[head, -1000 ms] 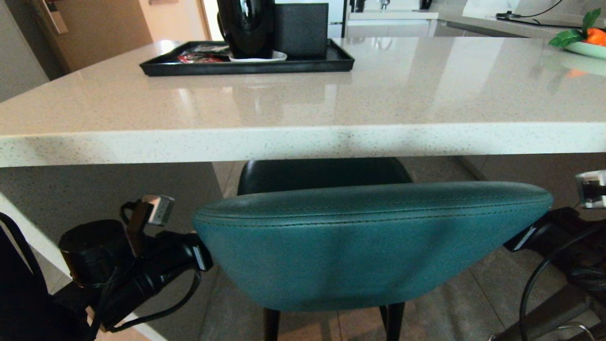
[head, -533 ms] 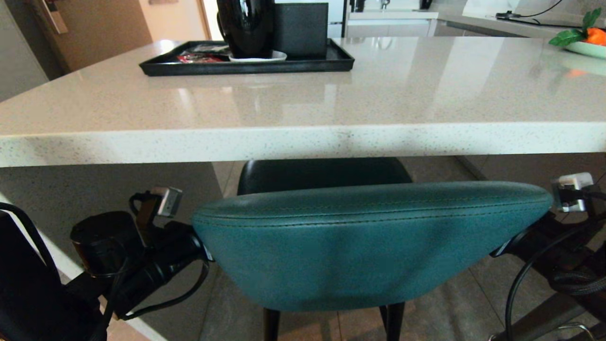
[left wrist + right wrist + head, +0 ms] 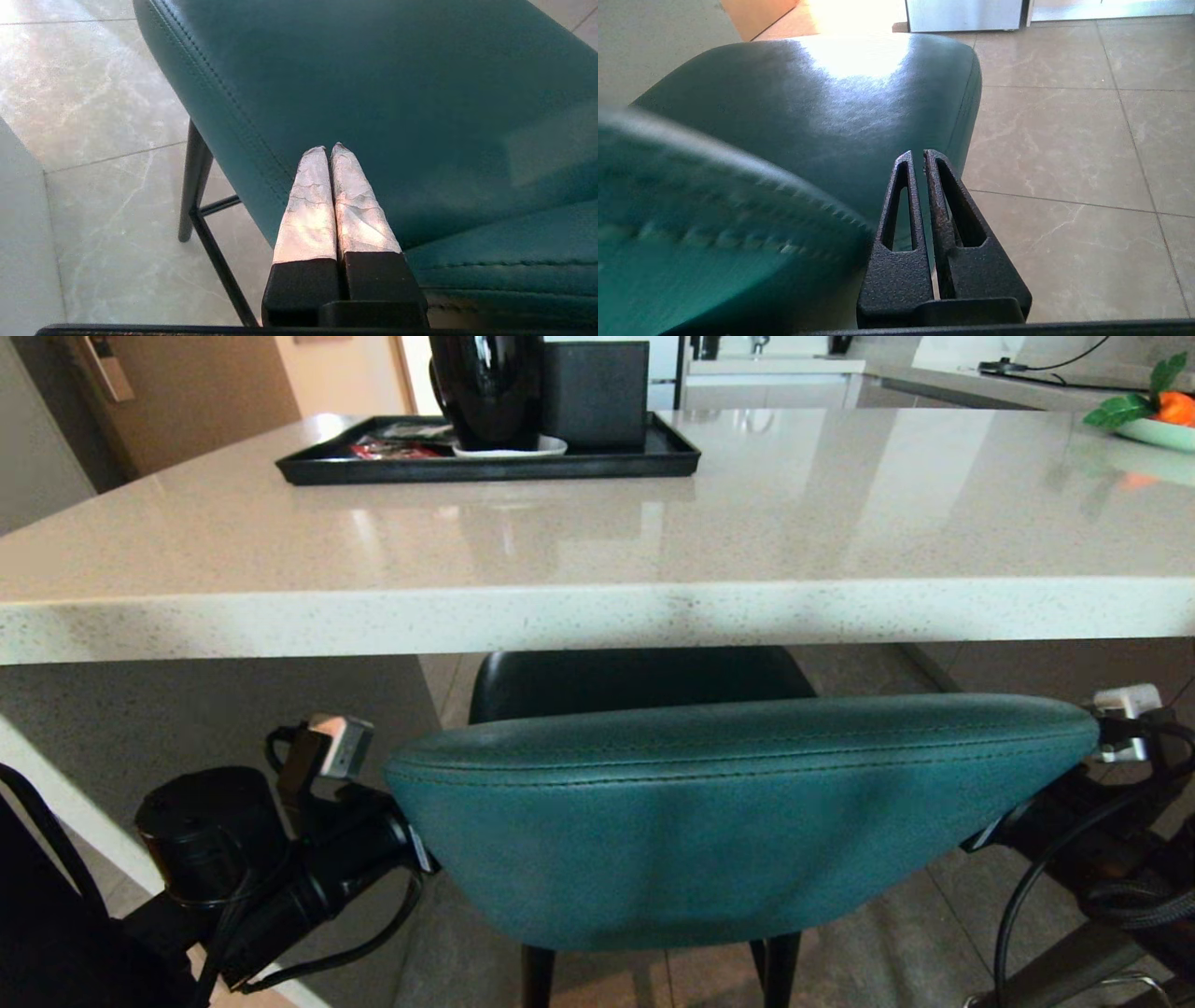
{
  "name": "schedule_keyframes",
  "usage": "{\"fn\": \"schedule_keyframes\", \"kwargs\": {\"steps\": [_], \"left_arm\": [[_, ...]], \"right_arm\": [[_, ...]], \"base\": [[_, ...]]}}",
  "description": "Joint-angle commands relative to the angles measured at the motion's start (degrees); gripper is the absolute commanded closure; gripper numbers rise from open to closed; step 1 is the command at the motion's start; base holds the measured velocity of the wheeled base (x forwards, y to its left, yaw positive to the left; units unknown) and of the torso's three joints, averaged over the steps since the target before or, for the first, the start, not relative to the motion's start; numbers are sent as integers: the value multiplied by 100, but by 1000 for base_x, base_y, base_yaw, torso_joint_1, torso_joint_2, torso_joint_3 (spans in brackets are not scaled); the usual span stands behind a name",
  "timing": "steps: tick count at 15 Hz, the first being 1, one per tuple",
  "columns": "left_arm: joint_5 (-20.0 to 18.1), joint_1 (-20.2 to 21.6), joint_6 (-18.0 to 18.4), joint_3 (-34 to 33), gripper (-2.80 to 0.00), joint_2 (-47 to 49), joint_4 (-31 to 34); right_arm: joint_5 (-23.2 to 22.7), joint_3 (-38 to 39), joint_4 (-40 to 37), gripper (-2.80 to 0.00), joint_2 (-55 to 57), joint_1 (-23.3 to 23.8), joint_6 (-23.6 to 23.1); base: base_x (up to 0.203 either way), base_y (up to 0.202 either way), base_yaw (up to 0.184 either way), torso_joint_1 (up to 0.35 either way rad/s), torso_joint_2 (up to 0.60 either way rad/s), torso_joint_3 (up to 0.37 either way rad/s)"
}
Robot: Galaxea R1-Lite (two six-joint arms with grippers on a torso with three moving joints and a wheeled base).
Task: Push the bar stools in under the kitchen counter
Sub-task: Pull the blue chair out from under the dining table
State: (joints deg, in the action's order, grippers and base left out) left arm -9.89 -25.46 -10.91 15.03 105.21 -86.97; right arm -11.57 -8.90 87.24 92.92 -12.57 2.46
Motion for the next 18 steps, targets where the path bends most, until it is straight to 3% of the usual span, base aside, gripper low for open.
{"fn": "schedule_keyframes", "kwargs": {"steps": [1,14,18], "left_arm": [[-48,-87,1,-43,0,-69,-69],[-57,48,3,-245,0,-133,-69],[-56,32,159,-351,0,-141,-69]], "right_arm": [[-47,38,43,0,-3,-158,-9],[-47,48,43,0,-10,-265,-18],[-47,46,43,0,-10,-290,-44]], "base": [[0,0,0,0,0,0],[0,0,0,0,0,0],[-147,0,1,5,3,3]]}}
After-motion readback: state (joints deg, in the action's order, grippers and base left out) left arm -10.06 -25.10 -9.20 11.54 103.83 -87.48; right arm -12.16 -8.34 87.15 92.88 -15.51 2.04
